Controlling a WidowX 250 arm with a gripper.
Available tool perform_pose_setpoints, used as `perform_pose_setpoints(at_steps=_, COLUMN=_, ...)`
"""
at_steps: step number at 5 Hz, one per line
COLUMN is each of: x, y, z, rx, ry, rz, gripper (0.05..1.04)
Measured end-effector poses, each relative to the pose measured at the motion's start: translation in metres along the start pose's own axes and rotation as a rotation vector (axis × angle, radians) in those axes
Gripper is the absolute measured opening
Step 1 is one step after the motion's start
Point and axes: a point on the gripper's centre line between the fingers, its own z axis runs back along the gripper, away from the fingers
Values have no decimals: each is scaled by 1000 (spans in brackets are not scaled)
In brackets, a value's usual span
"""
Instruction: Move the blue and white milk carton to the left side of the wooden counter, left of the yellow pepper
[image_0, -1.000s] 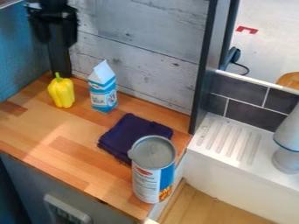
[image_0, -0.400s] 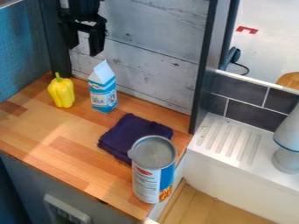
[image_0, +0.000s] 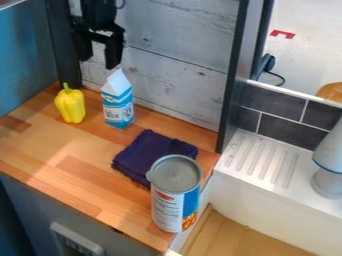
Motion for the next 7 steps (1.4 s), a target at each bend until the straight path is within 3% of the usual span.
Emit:
perform_pose_setpoints(at_steps=1, x=4, y=-2, z=-10, rx=-10, ry=-8, rz=-8, gripper=1001)
perform_pose_setpoints(at_steps=3, x=7, y=-12, z=-29, rx=-24, ry=29, rz=-30, gripper=1001)
perform_pose_setpoints(at_steps=5, x=9, y=-20, z=-32, rx=-30, ry=34, rz=-44, gripper=1001)
perform_pose_setpoints(at_steps=6, x=8, y=-22, z=-49, rx=-41, ry=74, rz=-43, gripper=1001)
perform_pose_setpoints(at_steps=7, x=10, y=-20, z=-49, rx=-31, ry=83, rz=-44, gripper=1001)
